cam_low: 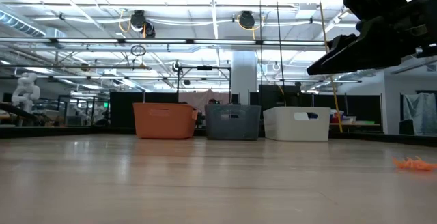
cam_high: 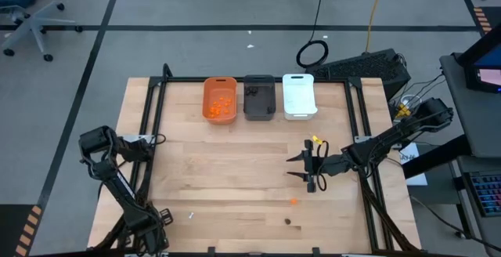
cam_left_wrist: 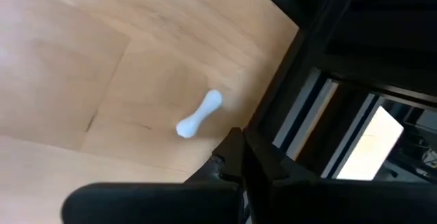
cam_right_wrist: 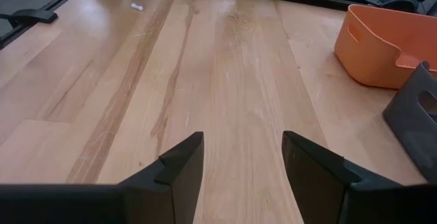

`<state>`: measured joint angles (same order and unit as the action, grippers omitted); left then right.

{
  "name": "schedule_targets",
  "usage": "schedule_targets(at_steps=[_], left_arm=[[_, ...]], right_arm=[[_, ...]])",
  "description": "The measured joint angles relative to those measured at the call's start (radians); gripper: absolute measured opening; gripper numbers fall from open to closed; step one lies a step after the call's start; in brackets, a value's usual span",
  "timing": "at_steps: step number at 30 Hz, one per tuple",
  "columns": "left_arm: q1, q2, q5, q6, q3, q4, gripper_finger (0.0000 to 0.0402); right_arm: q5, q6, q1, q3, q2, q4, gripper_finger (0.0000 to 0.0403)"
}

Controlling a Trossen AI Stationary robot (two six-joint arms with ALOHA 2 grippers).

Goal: Sort Halloween decoration
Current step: Put the white bone toy into the white bin

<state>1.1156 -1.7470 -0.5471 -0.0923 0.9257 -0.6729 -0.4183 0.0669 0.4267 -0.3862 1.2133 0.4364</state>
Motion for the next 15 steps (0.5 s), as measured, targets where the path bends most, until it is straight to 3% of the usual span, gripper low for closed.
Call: schedule_targets(at_steps=[15], left_arm=[[-0.036,0.000,0.029,0.093,0.017,0.013,0.0001]], right_arm=[[0.000,0.000,0.000,0.000,0.000,0.000,0.0183]])
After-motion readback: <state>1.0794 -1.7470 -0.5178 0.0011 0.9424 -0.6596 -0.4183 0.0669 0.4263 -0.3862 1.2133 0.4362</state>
